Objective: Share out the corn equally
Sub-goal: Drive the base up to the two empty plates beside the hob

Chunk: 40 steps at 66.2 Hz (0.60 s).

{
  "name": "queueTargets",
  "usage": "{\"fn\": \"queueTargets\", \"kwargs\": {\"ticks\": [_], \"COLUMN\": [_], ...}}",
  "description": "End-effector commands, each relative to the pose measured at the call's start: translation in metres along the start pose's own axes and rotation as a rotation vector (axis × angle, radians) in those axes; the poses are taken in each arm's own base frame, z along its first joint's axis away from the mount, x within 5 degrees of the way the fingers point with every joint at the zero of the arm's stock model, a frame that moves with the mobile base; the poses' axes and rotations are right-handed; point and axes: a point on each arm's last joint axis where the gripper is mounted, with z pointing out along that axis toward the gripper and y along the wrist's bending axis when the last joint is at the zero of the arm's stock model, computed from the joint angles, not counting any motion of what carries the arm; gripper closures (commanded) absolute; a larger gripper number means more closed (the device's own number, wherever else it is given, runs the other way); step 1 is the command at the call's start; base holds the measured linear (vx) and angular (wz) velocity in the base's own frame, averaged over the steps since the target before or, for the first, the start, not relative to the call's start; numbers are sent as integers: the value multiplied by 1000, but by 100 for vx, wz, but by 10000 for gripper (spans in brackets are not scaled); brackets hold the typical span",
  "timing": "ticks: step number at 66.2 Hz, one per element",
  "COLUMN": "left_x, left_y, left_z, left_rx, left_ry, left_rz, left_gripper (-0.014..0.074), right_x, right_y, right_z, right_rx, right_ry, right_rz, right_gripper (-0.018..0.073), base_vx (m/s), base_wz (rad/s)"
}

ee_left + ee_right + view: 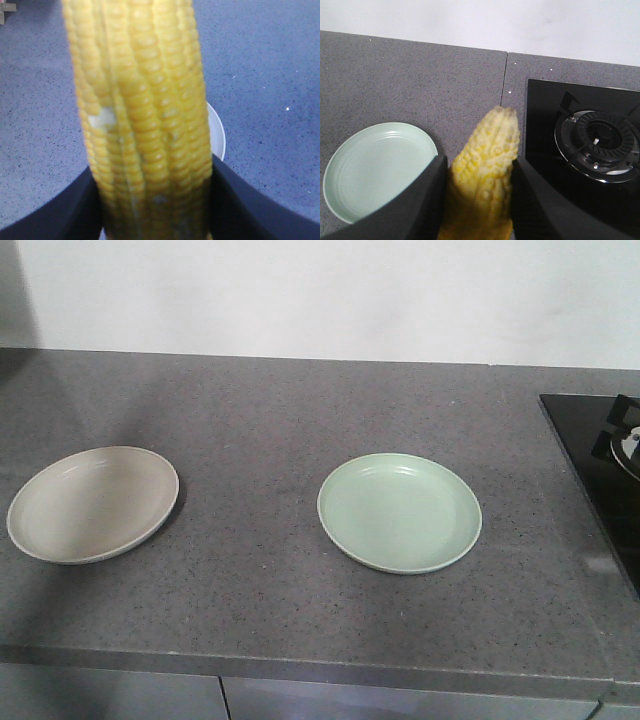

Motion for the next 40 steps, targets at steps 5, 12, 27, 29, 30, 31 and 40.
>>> {"fn": "queueTargets", "kwargs": {"ticks": [5,12,27,29,30,31,40], "left_x": [-9,-9,-9,-9,-9,-9,-9], "left_y": [2,2,2,2,2,2,2], "left_z": [-14,-14,-14,-14,-14,-14,-14], "left_rx": [15,15,15,15,15,15,15], "left_ry": [-108,-108,-108,-108,-108,-108,-108], "left_rz": [-9,-9,-9,-9,-9,-9,-9], "left_gripper": [594,594,594,594,594,594,594], "right_x": [-10,-10,-10,-10,-10,-10,-10], "right_y": [-1,-1,-1,-1,-1,-1,-1], "right_z": [-11,-11,-11,-11,-11,-11,-11], "right_rx": [20,20,20,20,20,20,20], "right_ry": [-102,-102,-102,-102,-102,-102,-102], "right_rz": [-5,-5,-5,-5,-5,-5,-5], "right_gripper": [440,440,440,440,440,440,440], "base_vx": [6,6,5,5,5,5,5], "base_wz": [0,0,-3,-4,-4,-4,-5]}}
